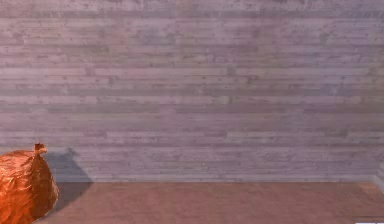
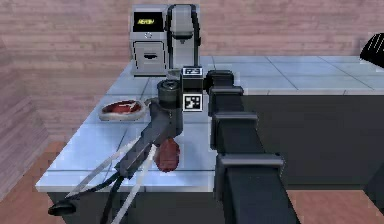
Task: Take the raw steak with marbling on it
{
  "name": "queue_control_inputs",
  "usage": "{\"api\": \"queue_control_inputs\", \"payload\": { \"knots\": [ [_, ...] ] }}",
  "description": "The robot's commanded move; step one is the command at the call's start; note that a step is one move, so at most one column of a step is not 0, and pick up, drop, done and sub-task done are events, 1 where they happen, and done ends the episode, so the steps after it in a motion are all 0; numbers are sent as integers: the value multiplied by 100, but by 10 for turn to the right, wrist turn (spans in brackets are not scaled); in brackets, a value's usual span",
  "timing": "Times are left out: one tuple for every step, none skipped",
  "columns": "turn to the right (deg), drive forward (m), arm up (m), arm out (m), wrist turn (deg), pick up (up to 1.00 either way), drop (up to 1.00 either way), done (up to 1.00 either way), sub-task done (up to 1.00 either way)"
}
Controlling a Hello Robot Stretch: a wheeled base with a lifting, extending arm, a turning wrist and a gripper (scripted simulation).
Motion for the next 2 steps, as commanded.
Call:
{"api": "queue_control_inputs", "payload": {
  "knots": [
    [0,0,0,0,450,0,0,0,0],
    [0,0,0,0,450,0,0,0,0]
  ]
}}
